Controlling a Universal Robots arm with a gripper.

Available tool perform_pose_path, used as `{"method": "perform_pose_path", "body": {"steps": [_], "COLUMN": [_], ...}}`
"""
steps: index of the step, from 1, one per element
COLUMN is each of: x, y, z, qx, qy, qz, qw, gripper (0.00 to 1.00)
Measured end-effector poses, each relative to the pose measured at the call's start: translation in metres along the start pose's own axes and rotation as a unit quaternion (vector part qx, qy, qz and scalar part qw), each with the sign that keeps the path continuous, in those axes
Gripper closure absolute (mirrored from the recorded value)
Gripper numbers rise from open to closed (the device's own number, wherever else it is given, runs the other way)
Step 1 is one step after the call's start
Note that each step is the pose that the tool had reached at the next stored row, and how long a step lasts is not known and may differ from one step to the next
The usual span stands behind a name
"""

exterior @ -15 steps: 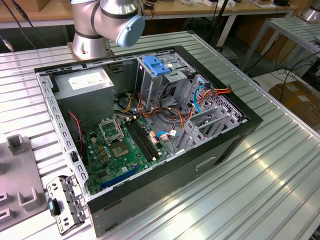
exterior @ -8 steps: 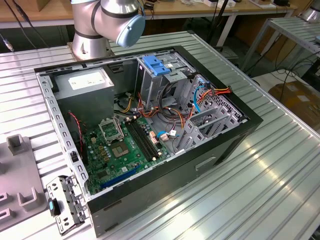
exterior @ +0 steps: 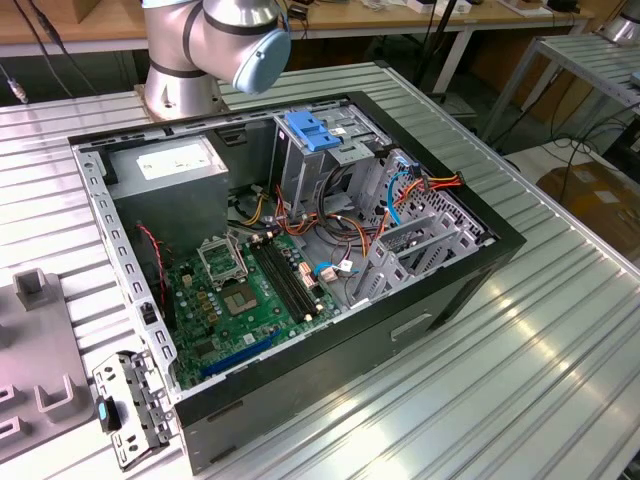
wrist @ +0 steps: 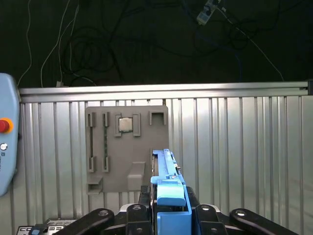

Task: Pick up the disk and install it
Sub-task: 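Pick up the disk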

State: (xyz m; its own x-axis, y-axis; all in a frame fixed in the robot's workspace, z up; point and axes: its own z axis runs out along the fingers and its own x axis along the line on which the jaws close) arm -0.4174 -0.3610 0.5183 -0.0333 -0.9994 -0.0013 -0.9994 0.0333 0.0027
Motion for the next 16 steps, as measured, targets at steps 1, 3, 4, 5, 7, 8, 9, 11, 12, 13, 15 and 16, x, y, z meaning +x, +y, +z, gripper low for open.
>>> {"method": "perform_pose_path", "body": {"steps": [1, 3, 4, 5, 7, 8, 9, 11, 12, 13, 15, 16], "x": [0.0, -0.0001, -0.0002, -0.0002, -0.0004, -0.0004, -0.0005, -0.0007, -0.0008, -0.0008, -0.001, -0.0011], "y": [-0.0012, -0.0043, -0.0056, -0.0075, -0.0115, -0.0134, -0.015, -0.0207, -0.0235, -0.0251, -0.0295, -0.0324], "z": [-0.0001, -0.0001, -0.0001, 0.0, -0.0001, -0.0001, -0.0001, -0.0001, -0.0001, -0.0001, -0.0001, -0.0001], "qx": [-0.0001, -0.0001, -0.0001, 0.0, 0.0, 0.0, 0.0, -0.0001, 0.0, 0.0, 0.0, 0.0], "qy": [0.0, 0.0, 0.0001, 0.0, 0.0, 0.0, 0.0, 0.0, 0.0, 0.0, 0.0, 0.0], "qz": [0.0, 0.0, 0.0, 0.0, 0.0, 0.0, 0.0, 0.0, 0.0, 0.0, 0.0, 0.0], "qw": [1.0, 1.0, 1.0, 1.0, 1.0, 1.0, 1.0, 1.0, 1.0, 1.0, 1.0, 1.0], "gripper": [0.63, 0.63, 0.63, 0.63, 0.63, 0.63, 0.63, 0.63, 0.63, 0.63, 0.63, 0.63]}}
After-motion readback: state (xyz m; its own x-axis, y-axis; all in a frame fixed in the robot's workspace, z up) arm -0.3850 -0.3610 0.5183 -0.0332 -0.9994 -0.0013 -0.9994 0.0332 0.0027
